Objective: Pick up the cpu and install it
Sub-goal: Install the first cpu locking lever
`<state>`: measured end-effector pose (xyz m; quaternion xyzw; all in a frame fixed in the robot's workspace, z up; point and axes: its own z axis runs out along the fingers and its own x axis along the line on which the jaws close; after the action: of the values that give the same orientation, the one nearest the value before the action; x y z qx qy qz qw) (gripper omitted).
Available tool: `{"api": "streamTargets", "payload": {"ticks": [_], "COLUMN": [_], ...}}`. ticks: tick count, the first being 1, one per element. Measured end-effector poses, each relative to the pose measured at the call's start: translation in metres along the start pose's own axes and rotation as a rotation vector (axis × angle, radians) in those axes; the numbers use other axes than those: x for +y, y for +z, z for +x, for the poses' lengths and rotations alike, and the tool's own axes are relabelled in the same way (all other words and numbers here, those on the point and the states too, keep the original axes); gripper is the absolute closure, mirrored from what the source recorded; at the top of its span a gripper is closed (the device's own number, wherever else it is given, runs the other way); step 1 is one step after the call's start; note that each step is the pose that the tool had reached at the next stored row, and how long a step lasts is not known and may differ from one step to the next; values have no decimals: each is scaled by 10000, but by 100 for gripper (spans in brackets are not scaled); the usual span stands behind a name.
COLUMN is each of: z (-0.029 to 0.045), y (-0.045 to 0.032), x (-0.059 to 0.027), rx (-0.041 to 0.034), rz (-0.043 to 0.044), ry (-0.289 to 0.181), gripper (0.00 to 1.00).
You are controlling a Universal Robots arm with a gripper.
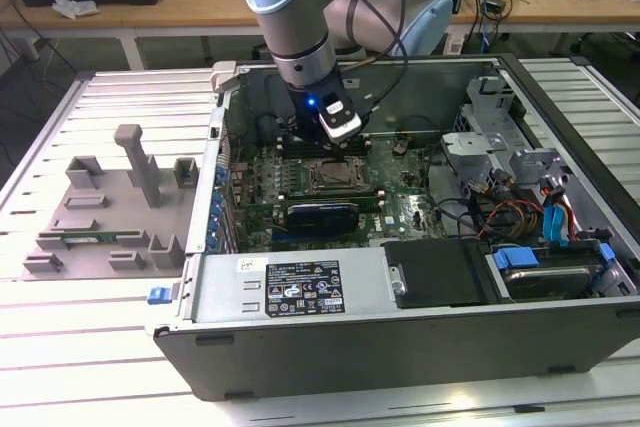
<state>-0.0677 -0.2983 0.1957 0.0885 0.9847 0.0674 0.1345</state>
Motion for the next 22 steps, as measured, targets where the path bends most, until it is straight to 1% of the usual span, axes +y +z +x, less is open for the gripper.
{"api": "streamTargets", "payload": {"ticks": [1,5,6,9,12,13,14,15,16,17,20,22], "z": [-1,-11,-21,-42,-70,-85,-97,-105,-114,-118,-125,-132], "y": [-2,-40,-78,-156,-261,-310,-333,-339,-344,-344,-343,-342], "x": [-5,1,8,21,38,46,51,53,55,56,58,59], "rx": [7,11,14,18,26,46,109,206,405,509,747,926], "rz": [-31,-31,-30,-30,-26,29,179,423,778,948,1344,1624], "ry": [10,10,11,11,14,18,25,13,-7,-15,-49,-80], "gripper": [89,89,89,89,89,89,89,89,89,89,89,89]}}
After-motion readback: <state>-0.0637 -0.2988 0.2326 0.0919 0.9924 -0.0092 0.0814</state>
